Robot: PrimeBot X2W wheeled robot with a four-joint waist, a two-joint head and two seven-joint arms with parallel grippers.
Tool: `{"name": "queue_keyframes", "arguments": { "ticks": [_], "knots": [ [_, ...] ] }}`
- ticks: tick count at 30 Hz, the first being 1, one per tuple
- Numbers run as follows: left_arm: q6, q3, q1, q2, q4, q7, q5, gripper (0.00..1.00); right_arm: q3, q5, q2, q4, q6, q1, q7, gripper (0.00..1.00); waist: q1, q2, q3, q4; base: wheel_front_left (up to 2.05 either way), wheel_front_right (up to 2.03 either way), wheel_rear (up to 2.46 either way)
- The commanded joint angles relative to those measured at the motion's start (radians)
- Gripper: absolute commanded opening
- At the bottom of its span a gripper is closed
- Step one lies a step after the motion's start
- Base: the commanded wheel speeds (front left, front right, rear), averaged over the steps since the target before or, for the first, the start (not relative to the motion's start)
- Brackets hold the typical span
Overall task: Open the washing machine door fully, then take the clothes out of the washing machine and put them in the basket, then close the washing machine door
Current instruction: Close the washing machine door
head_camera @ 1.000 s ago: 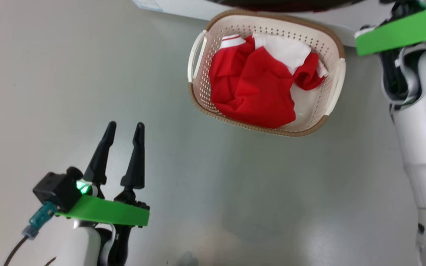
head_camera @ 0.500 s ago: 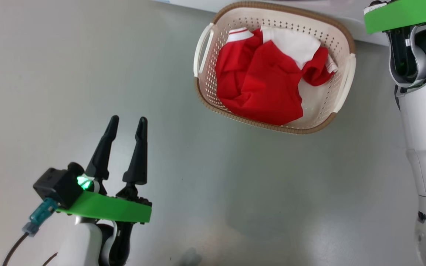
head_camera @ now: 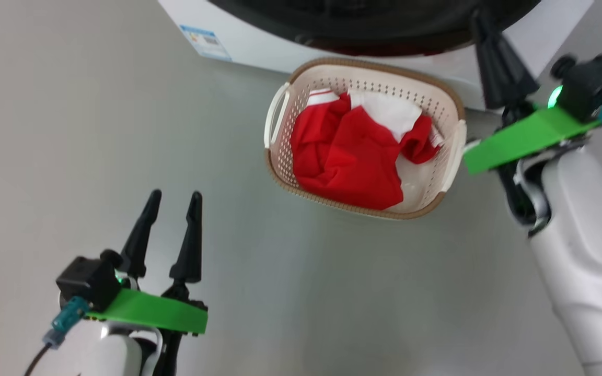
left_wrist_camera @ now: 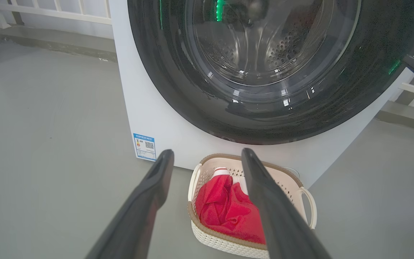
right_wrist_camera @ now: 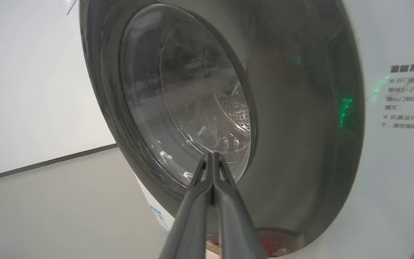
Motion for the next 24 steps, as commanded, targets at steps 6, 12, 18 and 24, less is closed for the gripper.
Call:
{"name": "queue_keyframes", "arguments": {
  "ticks": [6, 12, 18, 24],
  "knots": [
    [0.001, 0.041, 0.063, 0.028, 0.012, -0.005, 0.056, 1.00, 0.073, 0.050, 0.006, -0.053, -0.001, 0.151, -0.005, 0.32, -0.0001, 0.0000, -0.129, -0.052, 0.00, 0.00, 0.00],
    [0.001, 0.049, 0.101, 0.052, 0.029, -0.005, 0.077, 1.00, 0.067, 0.092, 0.014, -0.085, -0.001, 0.306, -0.005, 1.00, -0.0001, 0.0000, -0.213, -0.082, 0.00, 0.00, 0.00],
    [0.001, 0.065, 0.140, 0.071, 0.035, -0.005, 0.088, 1.00, 0.031, 0.100, 0.023, -0.112, -0.001, 0.425, -0.005, 1.00, -0.0001, 0.0000, -0.273, -0.117, 0.00, 0.00, 0.00],
    [0.001, 0.085, 0.183, 0.088, 0.034, -0.005, 0.092, 1.00, -0.014, 0.095, 0.041, -0.130, -0.001, 0.534, -0.005, 1.00, -0.0001, 0.0000, -0.322, -0.162, 0.00, 0.00, 0.00]
  ]
}}
